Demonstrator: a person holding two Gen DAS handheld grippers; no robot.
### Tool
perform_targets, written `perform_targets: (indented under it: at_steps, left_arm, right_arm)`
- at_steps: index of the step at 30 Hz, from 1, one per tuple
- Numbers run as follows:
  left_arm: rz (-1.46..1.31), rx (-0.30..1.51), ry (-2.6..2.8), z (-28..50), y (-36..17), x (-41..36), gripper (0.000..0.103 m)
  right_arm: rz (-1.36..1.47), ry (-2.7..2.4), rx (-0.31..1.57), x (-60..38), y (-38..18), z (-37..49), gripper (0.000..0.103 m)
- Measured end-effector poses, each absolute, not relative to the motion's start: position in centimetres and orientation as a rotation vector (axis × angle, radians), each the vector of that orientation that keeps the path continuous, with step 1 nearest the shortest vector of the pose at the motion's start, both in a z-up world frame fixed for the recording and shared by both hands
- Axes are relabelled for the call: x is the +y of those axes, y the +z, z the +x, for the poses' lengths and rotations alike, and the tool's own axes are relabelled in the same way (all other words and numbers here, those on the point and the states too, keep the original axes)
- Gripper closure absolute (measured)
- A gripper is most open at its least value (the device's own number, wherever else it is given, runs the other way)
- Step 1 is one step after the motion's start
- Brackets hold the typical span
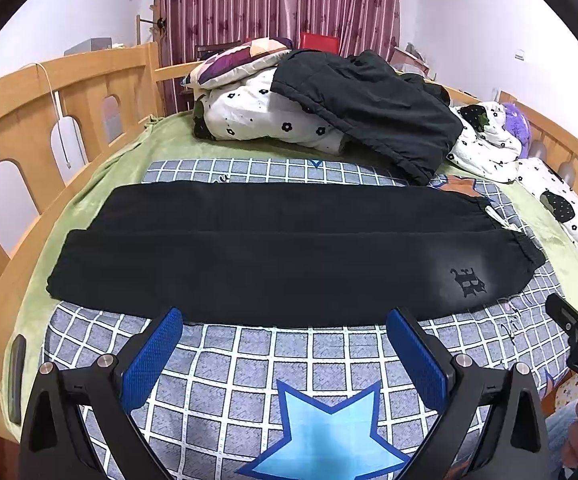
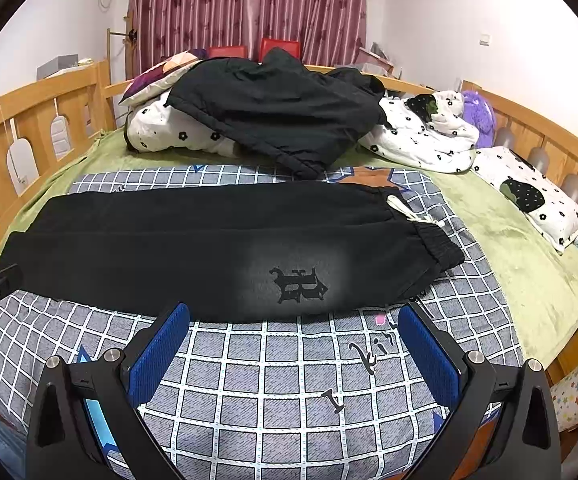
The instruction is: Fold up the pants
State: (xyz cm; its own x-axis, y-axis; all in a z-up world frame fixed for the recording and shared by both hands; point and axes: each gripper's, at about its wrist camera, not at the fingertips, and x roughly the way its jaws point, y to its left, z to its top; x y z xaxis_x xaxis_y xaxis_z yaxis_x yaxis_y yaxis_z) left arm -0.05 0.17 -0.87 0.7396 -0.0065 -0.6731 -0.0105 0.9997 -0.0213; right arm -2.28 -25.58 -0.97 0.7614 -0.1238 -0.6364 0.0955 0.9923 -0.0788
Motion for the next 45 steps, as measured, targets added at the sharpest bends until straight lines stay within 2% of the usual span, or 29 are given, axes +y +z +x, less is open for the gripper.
perform_targets:
  at_steps: [10,18,21,24,28,29,32,35,39,40,44,45]
  left_arm:
    - [-0.021,0.680,-0.061,-0.6,2.1,-0.8,0.001]
    - [-0.025,0.635,-0.108,-0.5,7.9,2.2,0.001]
    - [-0.082,0.634,-0.084,0.9,8.3,4.9,0.001]
    - [-0.141,0.661,-0.061,2.6,6.5,7.9,0.001]
    - [-0.185,0.720,0.002,4.6,0.6,12.0,0.001]
    - [-0.207,0.744,0.003,4.9,-1.1,12.9,0.001]
    - [-0.315,0.828,0.026,5.8,-7.2,16.4,0.012]
    - [-0.400,0.899,0.049,5.7,-12.1,18.8,0.024]
    - [-0.545,0.926,0.053,5.9,-16.7,21.9,0.031]
    - [-0.581,0.905,0.048,6.0,-17.3,22.5,0.034]
    - [-0.650,0.837,0.054,7.2,-17.8,23.8,0.035]
    - [-0.665,0.838,0.063,7.7,-17.9,24.1,0.040]
  right_arm:
    - [-0.053,-0.093,0.640,-25.1,0.7,-3.7,0.000]
    - [-0.061,-0.050,0.515,-27.4,7.3,-5.0,0.000]
    - [0.005,-0.009,0.495,-30.5,9.7,-4.5,0.000]
    - [0.022,-0.003,0.500,-33.0,10.0,-3.0,0.000]
    - [0.030,-0.022,0.610,-35.7,5.4,0.7,0.001]
    - [0.055,-0.027,0.654,-36.6,3.4,1.8,0.007]
    - [0.156,-0.015,0.764,-39.1,-2.7,3.8,0.021]
    - [0.232,-0.011,0.866,-40.7,-8.3,5.4,0.030]
    - [0.313,-0.008,0.897,-41.8,-13.1,6.2,0.030]
    - [0.346,-0.002,0.892,-42.2,-13.6,6.4,0.030]
    - [0.454,0.012,0.893,-42.8,-15.6,8.0,0.030]
    - [0.472,0.009,0.898,-42.8,-16.1,8.6,0.030]
